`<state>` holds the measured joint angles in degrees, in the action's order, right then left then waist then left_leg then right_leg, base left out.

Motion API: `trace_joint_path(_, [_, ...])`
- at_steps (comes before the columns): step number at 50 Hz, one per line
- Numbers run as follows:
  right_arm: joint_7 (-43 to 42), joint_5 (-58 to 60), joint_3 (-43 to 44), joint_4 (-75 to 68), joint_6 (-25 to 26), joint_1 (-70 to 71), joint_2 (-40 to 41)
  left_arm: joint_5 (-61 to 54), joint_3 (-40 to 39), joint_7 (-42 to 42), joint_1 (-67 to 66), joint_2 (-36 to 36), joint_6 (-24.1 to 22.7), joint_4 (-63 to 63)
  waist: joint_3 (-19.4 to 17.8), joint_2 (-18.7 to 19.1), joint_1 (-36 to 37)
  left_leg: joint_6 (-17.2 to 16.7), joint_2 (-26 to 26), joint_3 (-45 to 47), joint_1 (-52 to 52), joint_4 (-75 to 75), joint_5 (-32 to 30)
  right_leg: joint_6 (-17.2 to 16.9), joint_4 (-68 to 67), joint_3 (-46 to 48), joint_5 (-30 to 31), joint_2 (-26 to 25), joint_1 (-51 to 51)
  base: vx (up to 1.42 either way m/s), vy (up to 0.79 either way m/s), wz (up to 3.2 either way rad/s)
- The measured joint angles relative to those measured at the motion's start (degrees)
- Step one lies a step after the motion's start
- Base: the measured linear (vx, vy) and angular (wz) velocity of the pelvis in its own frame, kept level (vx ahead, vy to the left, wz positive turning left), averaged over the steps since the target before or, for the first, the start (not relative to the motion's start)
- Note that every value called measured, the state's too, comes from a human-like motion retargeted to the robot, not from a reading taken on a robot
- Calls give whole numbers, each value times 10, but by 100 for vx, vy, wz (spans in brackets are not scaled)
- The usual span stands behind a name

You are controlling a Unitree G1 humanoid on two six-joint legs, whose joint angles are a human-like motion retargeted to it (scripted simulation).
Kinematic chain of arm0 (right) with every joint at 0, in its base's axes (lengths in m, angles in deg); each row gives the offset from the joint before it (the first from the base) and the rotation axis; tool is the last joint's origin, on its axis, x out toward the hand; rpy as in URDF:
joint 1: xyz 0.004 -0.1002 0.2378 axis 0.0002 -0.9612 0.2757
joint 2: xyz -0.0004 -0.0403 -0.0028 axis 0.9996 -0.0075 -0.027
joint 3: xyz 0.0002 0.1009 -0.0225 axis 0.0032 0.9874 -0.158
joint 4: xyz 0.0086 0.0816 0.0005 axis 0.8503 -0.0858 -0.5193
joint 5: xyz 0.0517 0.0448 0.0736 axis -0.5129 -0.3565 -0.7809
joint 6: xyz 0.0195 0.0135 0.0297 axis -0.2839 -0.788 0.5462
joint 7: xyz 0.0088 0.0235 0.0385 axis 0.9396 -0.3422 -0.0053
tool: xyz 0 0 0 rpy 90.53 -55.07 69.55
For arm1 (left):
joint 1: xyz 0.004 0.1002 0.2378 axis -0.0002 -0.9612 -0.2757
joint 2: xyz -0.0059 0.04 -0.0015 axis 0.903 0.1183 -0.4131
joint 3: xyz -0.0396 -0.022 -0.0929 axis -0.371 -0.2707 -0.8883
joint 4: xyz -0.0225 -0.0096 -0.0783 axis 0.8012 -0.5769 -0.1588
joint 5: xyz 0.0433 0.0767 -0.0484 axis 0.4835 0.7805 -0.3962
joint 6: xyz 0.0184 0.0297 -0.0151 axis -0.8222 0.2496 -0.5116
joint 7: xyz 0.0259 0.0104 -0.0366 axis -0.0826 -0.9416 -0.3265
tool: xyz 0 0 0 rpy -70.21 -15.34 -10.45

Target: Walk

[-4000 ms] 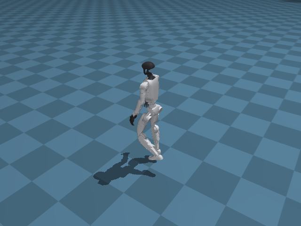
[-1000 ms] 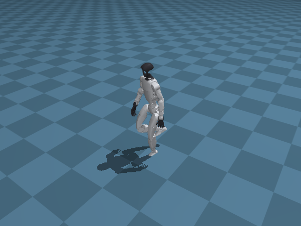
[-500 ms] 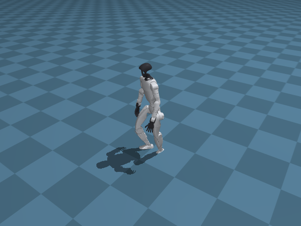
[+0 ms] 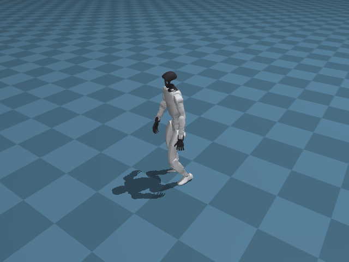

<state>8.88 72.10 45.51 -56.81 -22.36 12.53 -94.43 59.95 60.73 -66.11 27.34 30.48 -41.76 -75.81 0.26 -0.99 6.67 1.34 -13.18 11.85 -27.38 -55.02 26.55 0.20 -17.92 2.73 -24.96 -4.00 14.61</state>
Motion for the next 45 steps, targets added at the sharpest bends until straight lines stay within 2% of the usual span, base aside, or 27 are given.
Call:
trace_joint_path(8, [0,-5,4,-2,-7,-16,-5,0,8,3,-9,-16,-9,-15,15,-17,-7,-31,61,-80,23,211,-65,-16,38,-40,14,17,-20,13,10,-41])
trace_joint_path(17, [-3,-4,23,-13,-2,-57,7,-2,12,-11,29,-1,-17,17,40,-22,-37,-11,88,-53,79,292,-55,-32,28,-57,0,43,-25,10,14,-17])
trace_joint_path(30, [-9,-6,26,-17,5,-76,37,-39,11,-26,106,40,-27,77,53,-36,-48,-3,131,-22,168,426,-93,-47,44,-44,14,87,-56,4,9,-1])
trace_joint_path(35, [-24,-5,16,-12,3,-93,59,-38,18,-35,75,15,-28,87,59,-39,-47,0,138,-18,182,425,-98,-49,12,-42,6,98,-55,0,0,0])
trace_joint_path(40, [-18,-7,13,-6,2,-64,46,-36,17,-19,88,23,-24,86,58,-40,-45,-1,146,-19,202,465,-107,-49,40,-38,9,100,-71,0,0,0])
trace_joint_path(45, [-27,-4,4,-5,-3,-78,59,-29,28,-18,52,-9,-21,70,52,-43,-45,2,150,-15,219,471,-118,-50,17,-37,6,107,-74,0,0,0])
